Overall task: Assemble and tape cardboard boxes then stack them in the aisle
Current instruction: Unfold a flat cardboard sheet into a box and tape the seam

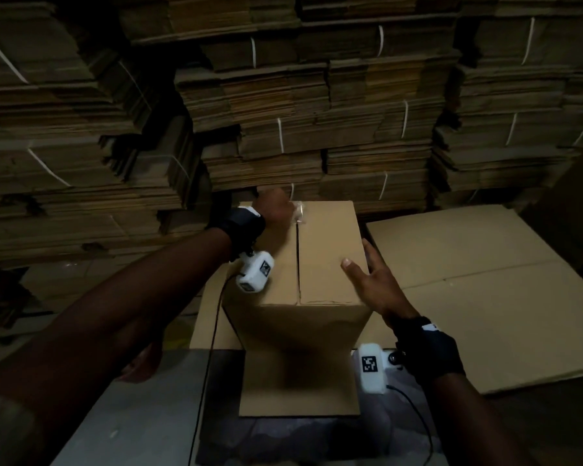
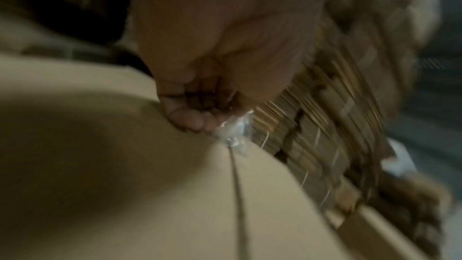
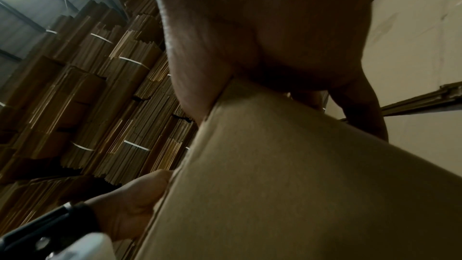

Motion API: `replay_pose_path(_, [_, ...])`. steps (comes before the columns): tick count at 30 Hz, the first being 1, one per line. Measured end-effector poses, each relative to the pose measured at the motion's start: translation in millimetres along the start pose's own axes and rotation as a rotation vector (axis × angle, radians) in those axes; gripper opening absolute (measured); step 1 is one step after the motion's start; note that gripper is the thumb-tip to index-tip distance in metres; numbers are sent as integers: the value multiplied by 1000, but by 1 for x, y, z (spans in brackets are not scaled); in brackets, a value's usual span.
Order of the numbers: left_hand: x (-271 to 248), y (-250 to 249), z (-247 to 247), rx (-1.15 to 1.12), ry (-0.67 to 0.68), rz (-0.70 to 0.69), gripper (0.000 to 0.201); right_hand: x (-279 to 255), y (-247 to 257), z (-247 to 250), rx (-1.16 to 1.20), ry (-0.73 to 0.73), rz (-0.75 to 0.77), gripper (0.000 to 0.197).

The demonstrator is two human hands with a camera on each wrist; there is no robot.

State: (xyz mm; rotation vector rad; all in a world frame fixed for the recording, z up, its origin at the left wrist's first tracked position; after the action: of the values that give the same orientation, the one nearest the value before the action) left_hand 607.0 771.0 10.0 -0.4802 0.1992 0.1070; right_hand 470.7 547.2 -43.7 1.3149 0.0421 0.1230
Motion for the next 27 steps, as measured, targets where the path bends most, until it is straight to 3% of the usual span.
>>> replay_pose_path(4, [-2, 8, -32, -901, 449, 272, 26, 1, -1, 1, 12, -9, -4, 57])
replay_pose_path(7, [11, 16, -31, -1093, 457, 322, 26, 2, -1, 1, 18, -14, -3, 51])
replay_pose_path(10, [18, 10, -25, -890, 363, 175, 11, 2, -2, 1, 12, -8, -11, 57])
replay_pose_path(12, [21, 2, -21, -679, 266, 42, 13, 3, -3, 0, 8, -5, -4, 59])
replay_pose_path(15, [28, -15, -19, -165, 128, -143, 29, 3, -4, 1, 2, -9, -6, 61])
replay_pose_path(17, [32, -19, -18, 28, 79, -176, 38, 2, -2, 1, -1, -7, -10, 54])
replay_pose_path(22, [38, -26, 2, 0, -25, -205, 32, 2, 3, 1, -8, -9, -3, 50])
replay_pose_path(25, [43, -24, 5, -54, -45, -189, 52, 2, 1, 2, -15, -9, -17, 53])
replay_pose_path(27, [45, -25, -1, 17, -5, -216, 30, 2, 0, 1, -15, -9, -17, 59])
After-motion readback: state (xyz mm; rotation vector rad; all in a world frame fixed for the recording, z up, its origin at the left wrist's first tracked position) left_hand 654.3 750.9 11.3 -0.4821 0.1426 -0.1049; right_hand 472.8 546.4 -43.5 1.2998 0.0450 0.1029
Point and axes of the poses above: each hand's wrist, its own x-axis towards the middle knuckle, its own z-axis out of the back of the hand, y = z × x, the point moved 9 cm from there along x, towards the middle knuckle, and after that the axes turned 9 degrees about z, right-handed, at the moved point
